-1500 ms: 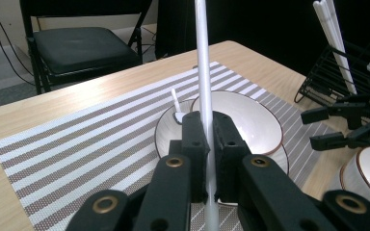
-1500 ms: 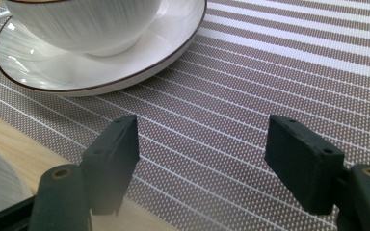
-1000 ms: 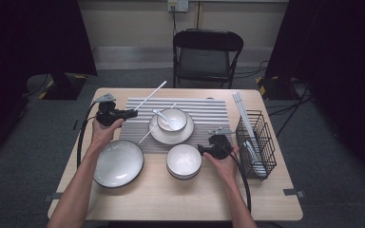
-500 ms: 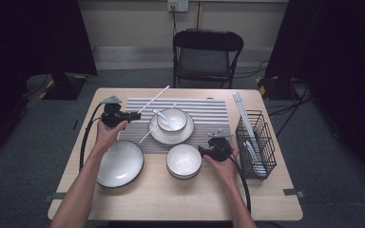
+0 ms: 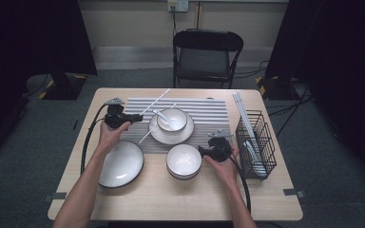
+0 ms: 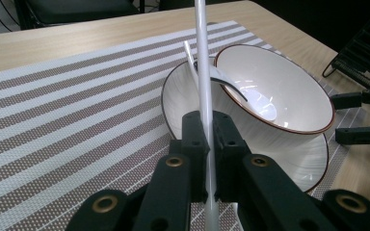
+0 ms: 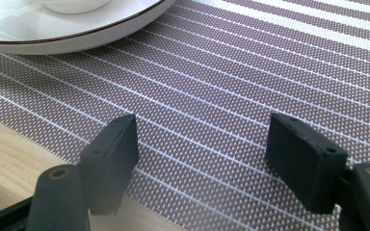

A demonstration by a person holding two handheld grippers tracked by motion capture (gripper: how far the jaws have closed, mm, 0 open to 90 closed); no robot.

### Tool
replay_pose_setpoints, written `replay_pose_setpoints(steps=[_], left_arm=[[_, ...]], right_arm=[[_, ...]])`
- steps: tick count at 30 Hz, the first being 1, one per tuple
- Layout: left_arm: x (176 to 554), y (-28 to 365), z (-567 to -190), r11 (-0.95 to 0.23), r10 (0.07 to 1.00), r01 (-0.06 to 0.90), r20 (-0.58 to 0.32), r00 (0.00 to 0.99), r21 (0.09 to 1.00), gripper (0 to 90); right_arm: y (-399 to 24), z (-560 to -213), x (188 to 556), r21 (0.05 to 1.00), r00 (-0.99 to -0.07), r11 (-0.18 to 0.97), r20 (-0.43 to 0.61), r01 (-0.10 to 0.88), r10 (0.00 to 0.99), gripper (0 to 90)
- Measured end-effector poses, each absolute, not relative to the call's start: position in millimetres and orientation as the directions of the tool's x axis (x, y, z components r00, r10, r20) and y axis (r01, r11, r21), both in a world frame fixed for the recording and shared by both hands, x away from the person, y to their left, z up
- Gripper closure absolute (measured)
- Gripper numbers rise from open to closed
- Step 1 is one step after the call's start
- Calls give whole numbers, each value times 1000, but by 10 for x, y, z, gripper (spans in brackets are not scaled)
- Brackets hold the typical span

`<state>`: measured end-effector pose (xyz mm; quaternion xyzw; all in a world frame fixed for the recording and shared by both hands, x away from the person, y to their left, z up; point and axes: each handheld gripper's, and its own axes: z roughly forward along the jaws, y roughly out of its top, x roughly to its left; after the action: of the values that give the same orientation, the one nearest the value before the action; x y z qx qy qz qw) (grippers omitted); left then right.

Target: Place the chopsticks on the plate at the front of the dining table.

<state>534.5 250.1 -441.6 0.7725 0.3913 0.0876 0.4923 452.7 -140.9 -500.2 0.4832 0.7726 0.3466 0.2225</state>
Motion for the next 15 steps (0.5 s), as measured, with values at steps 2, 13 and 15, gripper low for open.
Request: replay_pose_setpoints(steps=[2,13,15], left_arm=[[5362,2506,-4449,-202,693,533,-264,671,822,858],[5403,2524,-4561,-226,707,576,-275,652,786,857],[5401,2511,-4571,-229,705,581,-278,652,781,857]], right_arm=[[-1410,-5002,4527,751,-434,293,-9,592,901,267],[-1410,-5002,4527,751,-434,293,-9,592,901,267],[-1409,-5002,4526,751,-434,293,-9,592,901,267]])
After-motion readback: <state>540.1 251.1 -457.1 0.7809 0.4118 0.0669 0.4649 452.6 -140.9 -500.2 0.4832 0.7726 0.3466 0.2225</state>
